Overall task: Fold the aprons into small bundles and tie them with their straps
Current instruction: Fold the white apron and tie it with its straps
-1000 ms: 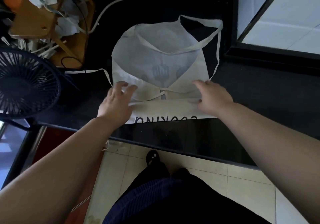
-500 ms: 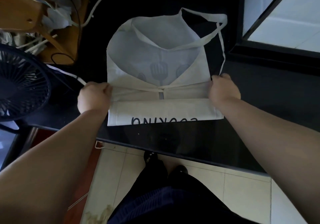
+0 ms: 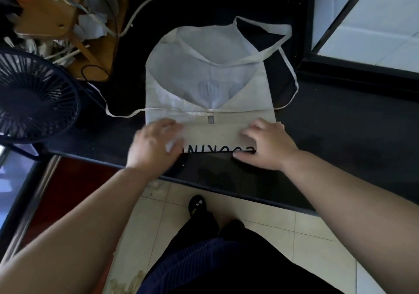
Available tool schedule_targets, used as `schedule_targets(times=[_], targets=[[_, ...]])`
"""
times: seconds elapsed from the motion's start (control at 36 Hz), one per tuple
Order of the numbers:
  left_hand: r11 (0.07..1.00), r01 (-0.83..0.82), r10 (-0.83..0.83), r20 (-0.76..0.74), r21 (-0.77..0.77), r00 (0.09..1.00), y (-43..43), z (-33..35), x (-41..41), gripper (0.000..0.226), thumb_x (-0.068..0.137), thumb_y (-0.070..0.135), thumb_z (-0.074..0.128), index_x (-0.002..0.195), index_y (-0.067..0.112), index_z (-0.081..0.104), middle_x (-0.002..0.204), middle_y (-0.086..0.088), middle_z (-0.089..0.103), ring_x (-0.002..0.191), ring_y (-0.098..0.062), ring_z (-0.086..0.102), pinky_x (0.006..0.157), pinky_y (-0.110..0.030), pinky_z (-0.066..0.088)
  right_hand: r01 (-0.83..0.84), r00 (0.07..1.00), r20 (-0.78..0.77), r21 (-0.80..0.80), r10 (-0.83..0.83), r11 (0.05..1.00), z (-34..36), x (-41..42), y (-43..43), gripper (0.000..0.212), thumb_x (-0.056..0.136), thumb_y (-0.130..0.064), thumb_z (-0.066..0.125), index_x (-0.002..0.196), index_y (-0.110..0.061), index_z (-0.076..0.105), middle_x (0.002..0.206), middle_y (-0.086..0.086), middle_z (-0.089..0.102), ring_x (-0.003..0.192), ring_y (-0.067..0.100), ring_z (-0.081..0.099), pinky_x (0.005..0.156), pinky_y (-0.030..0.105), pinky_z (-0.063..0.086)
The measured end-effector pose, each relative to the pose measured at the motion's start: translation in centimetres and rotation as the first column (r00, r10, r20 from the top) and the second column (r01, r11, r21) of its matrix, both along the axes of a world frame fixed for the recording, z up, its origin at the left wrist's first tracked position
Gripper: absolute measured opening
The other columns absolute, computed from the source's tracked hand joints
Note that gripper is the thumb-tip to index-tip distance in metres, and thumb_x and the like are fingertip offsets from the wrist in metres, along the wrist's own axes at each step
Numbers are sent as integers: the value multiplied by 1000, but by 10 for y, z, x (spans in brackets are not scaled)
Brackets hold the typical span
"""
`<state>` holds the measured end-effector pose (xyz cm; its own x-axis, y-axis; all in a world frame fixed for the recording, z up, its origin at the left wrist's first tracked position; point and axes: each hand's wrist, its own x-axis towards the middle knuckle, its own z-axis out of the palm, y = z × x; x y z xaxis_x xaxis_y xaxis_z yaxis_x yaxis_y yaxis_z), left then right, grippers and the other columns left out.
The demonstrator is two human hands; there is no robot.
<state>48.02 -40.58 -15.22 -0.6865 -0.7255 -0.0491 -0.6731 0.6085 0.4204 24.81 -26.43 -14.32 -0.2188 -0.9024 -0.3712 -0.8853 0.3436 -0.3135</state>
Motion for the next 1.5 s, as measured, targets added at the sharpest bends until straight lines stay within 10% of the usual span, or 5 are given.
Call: schedule_targets(times=[0.17,0.64,1.17,1.36,1.5], targets=[[983,161,-182,389,86,903,15,-10,12,93,79,73,53,152,36,10,160,10,9,145,-18,11,117,-40,12,-105,985,-132,85,115,991,2,1,10,56,97,-44,44,147,-23,31,152,1,24,129,28,39,106,34,27],[981,-21,-24,225,193,974,-16,11,10,20,91,32,59,110,28,66,91,2,61,91,-22,57,76,-30,43,-44,991,-120,135,61,990,30,-16,-17,31,92,-29,43,62,-20,43,69,-2,48,68,20,47,54,28,33],[848,-484,441,218,217,871,-35,-11,-3,41,96,34,53,128,10,47,135,-18,38,126,-37,33,104,-45,31,7,989,-148,125,12,992,-16,-17,6,82,82,-69,48,148,-29,20,153,0,16,139,24,20,112,43,17],[923,-355,342,103,151,934,-11,-13,6,51,85,-3,48,129,21,55,142,-11,32,127,-35,26,102,-49,36,-23,996,-90,56,28,998,-7,-22,1,61,91,-36,50,148,-26,29,150,-3,33,135,20,35,110,36,25],[972,-131,119,74,195,990,-5,-6,22,51,84,46,61,130,23,60,144,-1,43,138,-28,25,112,-50,30,78,997,-23,76,-77,994,7,-28,2,52,87,-17,52,137,-31,48,134,-6,54,119,20,51,98,32,40]])
